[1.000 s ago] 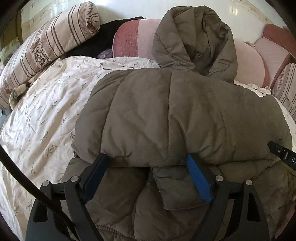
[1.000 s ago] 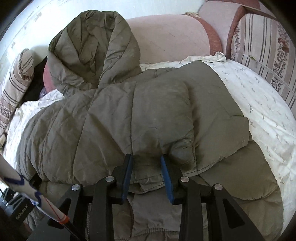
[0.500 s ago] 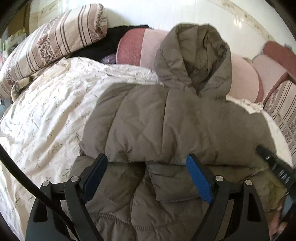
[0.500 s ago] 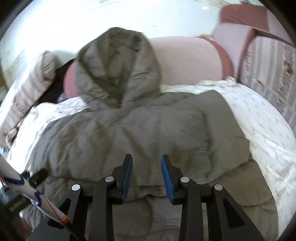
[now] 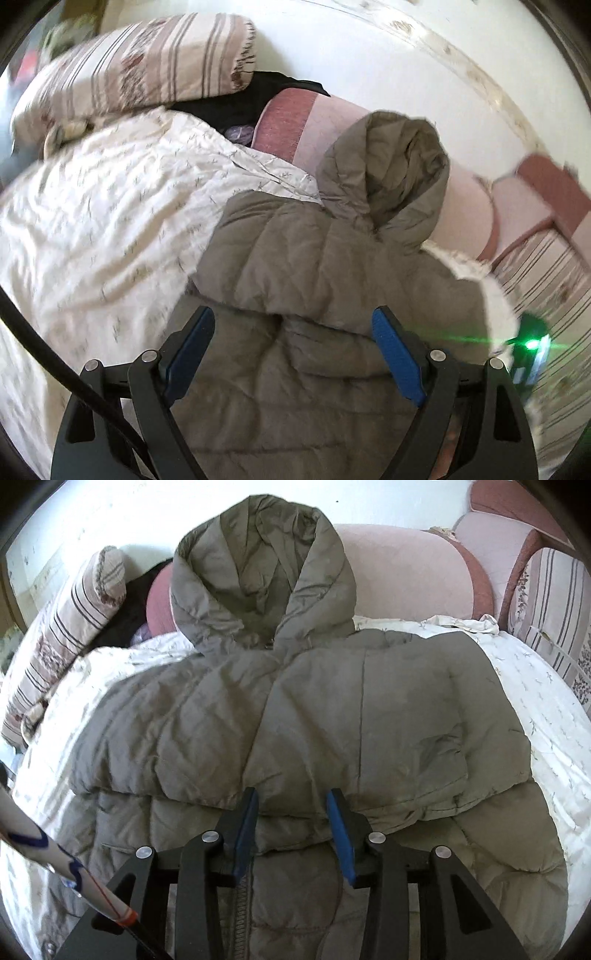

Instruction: Fold large clothes

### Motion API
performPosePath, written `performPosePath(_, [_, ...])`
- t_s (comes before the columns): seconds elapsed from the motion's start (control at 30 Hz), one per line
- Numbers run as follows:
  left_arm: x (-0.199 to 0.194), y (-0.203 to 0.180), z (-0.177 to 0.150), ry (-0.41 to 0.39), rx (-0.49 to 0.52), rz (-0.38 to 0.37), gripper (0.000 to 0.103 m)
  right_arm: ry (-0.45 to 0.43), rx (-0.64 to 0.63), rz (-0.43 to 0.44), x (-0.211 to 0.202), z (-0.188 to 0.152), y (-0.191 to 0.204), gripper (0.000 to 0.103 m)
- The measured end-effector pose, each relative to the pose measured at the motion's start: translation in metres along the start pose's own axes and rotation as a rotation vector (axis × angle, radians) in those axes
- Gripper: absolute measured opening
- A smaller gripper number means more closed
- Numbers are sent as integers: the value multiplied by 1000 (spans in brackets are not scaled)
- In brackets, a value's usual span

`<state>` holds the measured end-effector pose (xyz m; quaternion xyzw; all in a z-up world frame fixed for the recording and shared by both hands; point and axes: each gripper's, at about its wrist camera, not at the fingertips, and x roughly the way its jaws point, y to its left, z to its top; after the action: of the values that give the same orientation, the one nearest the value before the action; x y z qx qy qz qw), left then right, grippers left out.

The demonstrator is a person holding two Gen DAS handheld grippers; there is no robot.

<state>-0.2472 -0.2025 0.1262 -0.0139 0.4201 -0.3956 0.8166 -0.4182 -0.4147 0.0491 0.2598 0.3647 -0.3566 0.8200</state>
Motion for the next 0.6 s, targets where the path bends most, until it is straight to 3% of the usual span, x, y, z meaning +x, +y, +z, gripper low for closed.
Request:
performPosePath(0.1, [-16,-21,-10,13,-5,-69,86,-18,22,-4,-6,0,-4,42])
performPosePath(0.23, [-38,-65,-32,64,21,-225,86,-28,48,8,-12,4,-11,42])
performPosePath(0.4, [-61,-119,-63,125,119,-386,86,-24,69,3,-10,6,-19,42])
performPosePath(0.5, [-65,-135,-75,94,191,-399,86,-13,81,9,-8,6,-21,42])
performPosePath(0.6, [-48,-124,-72,61,196,-294,86,-10,82,2,-7,6,-23,42])
